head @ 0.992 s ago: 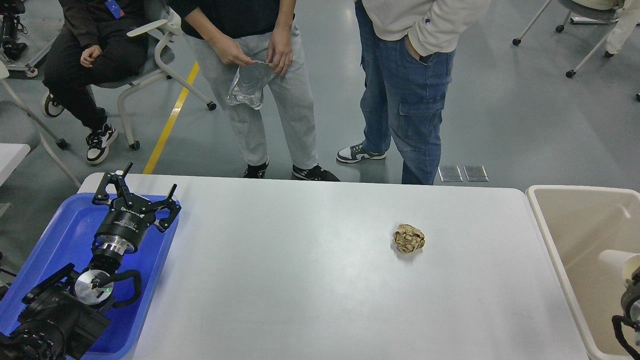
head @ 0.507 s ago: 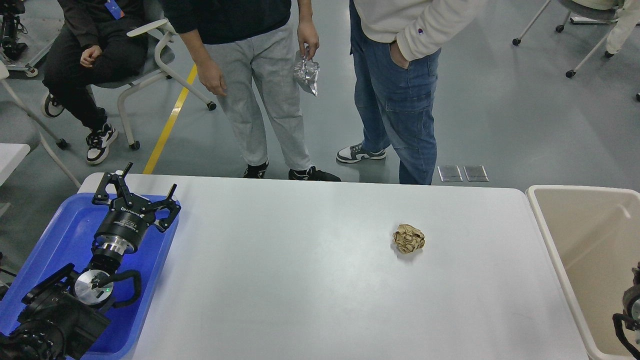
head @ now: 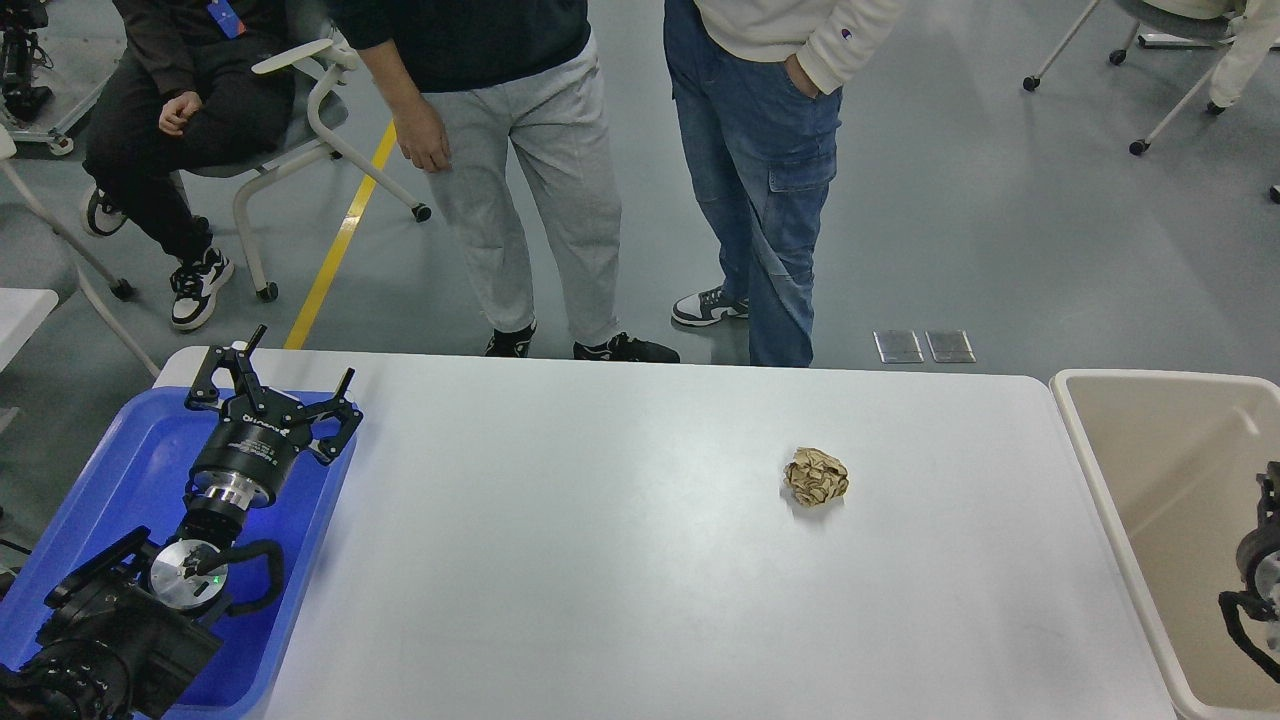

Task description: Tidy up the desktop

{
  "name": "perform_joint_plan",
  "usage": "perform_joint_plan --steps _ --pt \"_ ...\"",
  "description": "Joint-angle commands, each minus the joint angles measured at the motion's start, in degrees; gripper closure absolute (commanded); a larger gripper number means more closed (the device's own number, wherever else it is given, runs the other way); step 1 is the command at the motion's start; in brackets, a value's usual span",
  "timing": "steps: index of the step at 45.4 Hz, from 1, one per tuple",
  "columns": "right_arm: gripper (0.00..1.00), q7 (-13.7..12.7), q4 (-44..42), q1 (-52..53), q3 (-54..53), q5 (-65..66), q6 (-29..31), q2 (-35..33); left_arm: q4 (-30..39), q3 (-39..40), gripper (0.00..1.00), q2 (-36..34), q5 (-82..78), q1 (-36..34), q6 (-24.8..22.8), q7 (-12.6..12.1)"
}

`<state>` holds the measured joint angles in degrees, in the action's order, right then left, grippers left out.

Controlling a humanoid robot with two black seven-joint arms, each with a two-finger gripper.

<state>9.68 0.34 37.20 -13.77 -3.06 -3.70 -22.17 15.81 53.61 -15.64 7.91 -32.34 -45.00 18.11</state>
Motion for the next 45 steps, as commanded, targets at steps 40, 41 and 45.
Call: perform_joint_plan --steps 40,41,45 --pt "0.00 16.9 52.7 -9.1 -39.3 3.5 15.9 -7.1 0.0 0.0 0.00 0.0 0.0 0.0 0.0 0.0" --pt "0.00 17.0 52.7 -9.6 -40.4 4.1 16.0 -6.0 0.0 0.0 0.00 0.0 0.0 0.0 0.0 0.0" --pt "0.00 17.0 52.6 -11.9 -44.4 7.0 15.4 -2.3 0.0 0.0 0.00 0.0 0.0 0.0 0.0 0.0"
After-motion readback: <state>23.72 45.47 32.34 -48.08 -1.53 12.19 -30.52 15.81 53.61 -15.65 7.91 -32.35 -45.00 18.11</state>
